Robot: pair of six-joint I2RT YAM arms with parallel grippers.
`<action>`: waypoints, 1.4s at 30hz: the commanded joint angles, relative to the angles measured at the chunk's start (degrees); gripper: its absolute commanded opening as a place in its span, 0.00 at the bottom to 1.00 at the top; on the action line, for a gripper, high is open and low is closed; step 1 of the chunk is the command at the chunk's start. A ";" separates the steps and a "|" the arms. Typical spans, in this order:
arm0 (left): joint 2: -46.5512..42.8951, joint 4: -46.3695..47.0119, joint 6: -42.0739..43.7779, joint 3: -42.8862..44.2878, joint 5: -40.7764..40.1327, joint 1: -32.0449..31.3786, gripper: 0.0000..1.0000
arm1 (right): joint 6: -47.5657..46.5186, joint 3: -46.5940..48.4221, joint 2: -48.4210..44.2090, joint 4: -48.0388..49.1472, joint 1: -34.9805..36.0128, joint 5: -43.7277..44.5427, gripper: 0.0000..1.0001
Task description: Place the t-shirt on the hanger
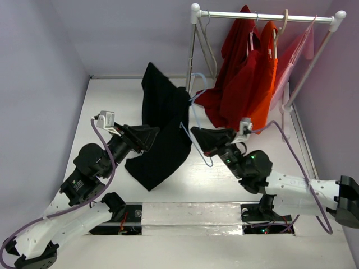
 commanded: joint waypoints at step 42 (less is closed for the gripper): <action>18.91 20.16 13.71 3.73 6.19 7.14 0.00 | 0.04 -10.25 -22.79 6.82 -0.37 -7.68 0.00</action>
